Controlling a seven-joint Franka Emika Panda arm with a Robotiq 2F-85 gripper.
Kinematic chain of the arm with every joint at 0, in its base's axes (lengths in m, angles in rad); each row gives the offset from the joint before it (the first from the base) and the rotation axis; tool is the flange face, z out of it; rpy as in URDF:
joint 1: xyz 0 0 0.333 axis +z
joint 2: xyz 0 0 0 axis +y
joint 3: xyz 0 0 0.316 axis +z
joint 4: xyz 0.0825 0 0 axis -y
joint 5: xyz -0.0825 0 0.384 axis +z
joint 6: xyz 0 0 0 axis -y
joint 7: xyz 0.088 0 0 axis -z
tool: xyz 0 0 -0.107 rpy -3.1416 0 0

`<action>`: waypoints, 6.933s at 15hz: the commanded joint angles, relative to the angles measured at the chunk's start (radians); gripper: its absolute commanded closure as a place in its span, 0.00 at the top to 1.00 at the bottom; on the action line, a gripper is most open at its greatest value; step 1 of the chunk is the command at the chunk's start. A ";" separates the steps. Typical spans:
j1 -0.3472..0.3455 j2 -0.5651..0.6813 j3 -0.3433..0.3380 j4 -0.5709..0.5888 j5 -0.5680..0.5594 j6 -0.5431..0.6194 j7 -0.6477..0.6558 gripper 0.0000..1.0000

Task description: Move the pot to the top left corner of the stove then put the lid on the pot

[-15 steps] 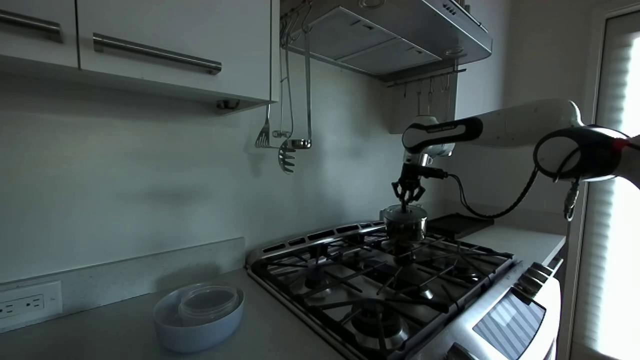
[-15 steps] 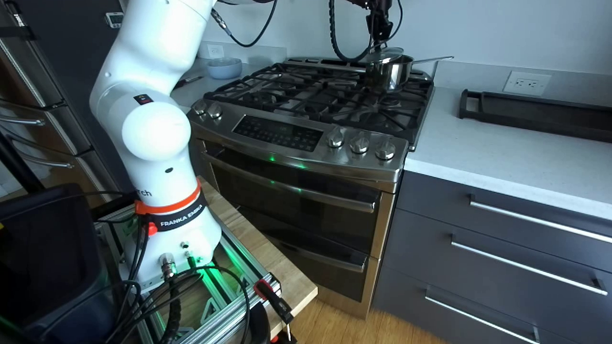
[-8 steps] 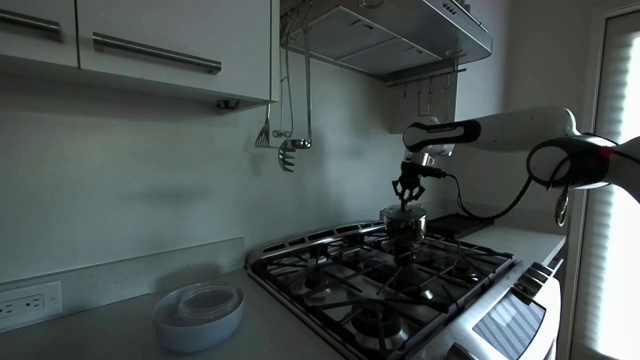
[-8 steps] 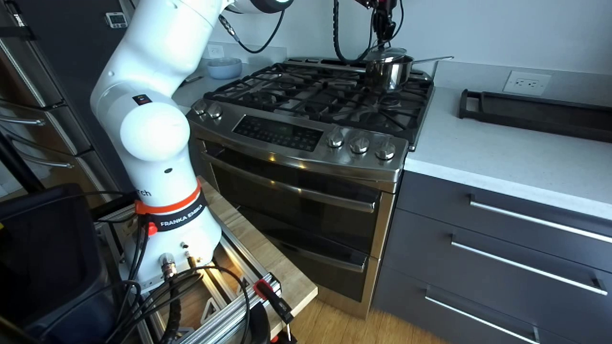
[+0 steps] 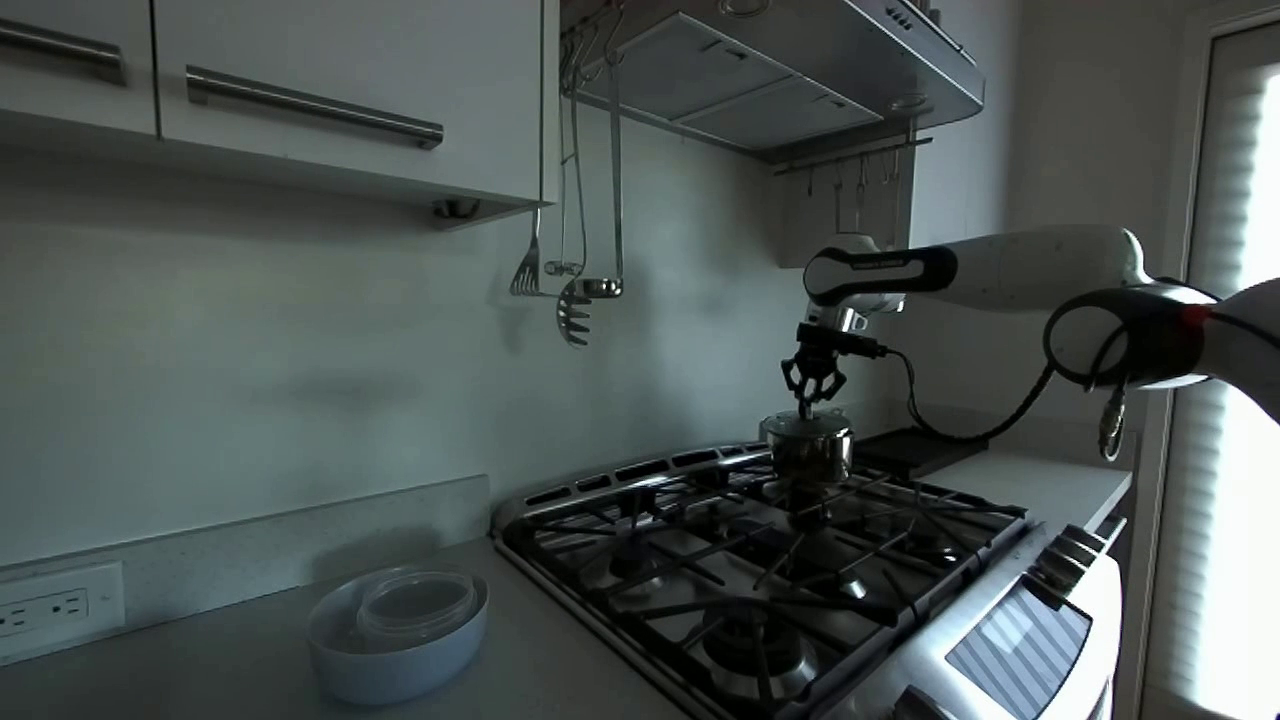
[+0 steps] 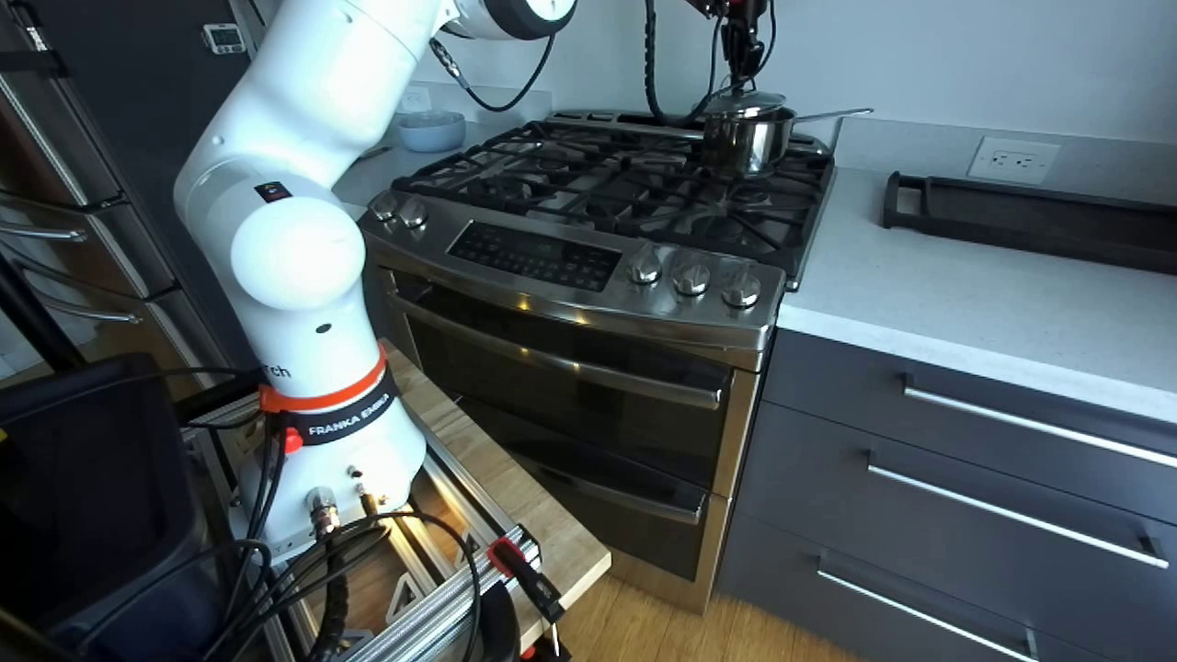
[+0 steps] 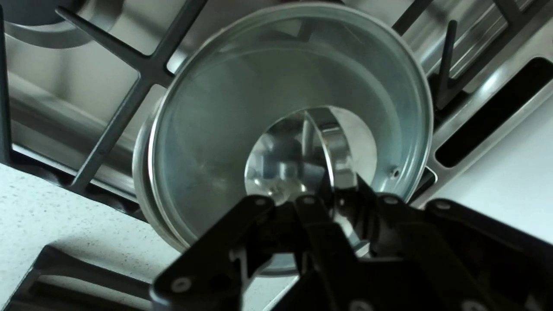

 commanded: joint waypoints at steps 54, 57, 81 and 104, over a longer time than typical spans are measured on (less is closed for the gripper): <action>0.003 0.017 -0.026 0.000 -0.010 -0.001 0.106 0.34; 0.008 0.003 -0.029 -0.007 -0.019 0.004 0.100 0.48; 0.009 -0.415 -0.046 -0.534 -0.075 0.241 -0.138 1.00; -0.031 -0.828 -0.045 -1.035 -0.109 0.499 -0.331 1.00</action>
